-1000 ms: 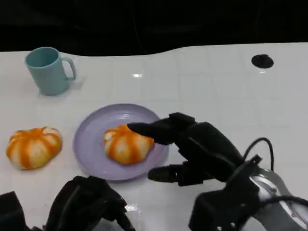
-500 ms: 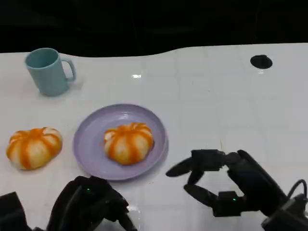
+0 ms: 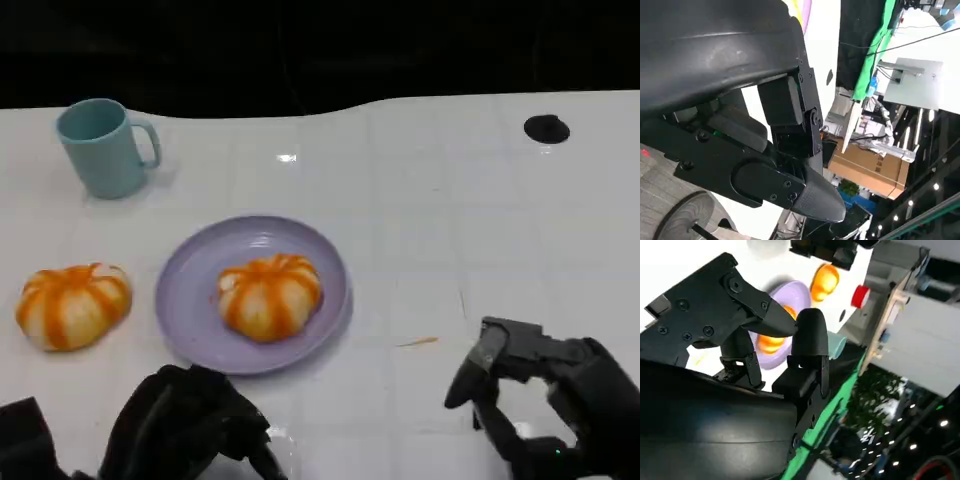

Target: Grasp the bread from the table and place it into the plate.

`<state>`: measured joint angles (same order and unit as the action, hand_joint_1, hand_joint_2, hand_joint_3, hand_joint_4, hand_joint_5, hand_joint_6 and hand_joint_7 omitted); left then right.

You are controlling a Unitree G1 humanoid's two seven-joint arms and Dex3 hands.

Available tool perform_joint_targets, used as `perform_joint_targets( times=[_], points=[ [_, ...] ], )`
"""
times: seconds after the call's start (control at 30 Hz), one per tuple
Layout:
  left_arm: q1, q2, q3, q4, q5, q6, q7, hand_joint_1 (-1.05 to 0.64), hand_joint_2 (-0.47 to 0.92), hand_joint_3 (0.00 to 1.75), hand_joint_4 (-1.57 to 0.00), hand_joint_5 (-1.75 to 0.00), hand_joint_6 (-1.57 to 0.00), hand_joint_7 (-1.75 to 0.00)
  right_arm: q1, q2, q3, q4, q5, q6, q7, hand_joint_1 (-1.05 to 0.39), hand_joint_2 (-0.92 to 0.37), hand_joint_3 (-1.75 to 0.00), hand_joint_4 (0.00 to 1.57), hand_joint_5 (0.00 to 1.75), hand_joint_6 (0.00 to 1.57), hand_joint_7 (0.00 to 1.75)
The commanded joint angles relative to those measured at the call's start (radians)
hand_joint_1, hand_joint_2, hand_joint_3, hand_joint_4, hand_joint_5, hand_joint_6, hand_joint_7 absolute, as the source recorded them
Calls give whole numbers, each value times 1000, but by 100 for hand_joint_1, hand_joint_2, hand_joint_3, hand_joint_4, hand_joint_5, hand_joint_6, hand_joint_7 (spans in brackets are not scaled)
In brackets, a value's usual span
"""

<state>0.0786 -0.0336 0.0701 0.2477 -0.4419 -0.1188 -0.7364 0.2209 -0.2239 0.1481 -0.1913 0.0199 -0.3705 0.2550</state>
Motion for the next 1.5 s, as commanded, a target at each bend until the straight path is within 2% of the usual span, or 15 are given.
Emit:
perform_joint_targets(
  times=[0.03,0.4,0.63,0.87,1.5],
  points=[
    [3,15,9,0,-2,-10,6,-100,88,1,-157,-52,-157,-18,64,13,-31,-77,28,80,-20,-18,-47,-124,72,175,68,150],
    [0,20,21,6,-10,-1,-1,-100,87,0,-157,-54,-157,-19,131,55,-37,-117,-9,125,-66,-20,-54,-116,73,175,66,148],
    [-1,27,26,5,-15,5,-5,-99,87,0,-156,-54,-157,-19,135,88,-35,-58,-34,68,-88,-23,-54,-113,73,175,68,147],
    [-11,32,31,30,-3,-24,-4,-101,88,1,-155,-55,-157,-18,128,109,-30,25,-31,-21,-85,-27,-49,-119,80,175,70,148],
    [-45,27,39,97,-4,-63,-15,-100,88,0,-154,-58,-157,-20,84,109,-43,120,-28,-88,-79,-27,-46,-118,82,175,73,144]
  ],
)
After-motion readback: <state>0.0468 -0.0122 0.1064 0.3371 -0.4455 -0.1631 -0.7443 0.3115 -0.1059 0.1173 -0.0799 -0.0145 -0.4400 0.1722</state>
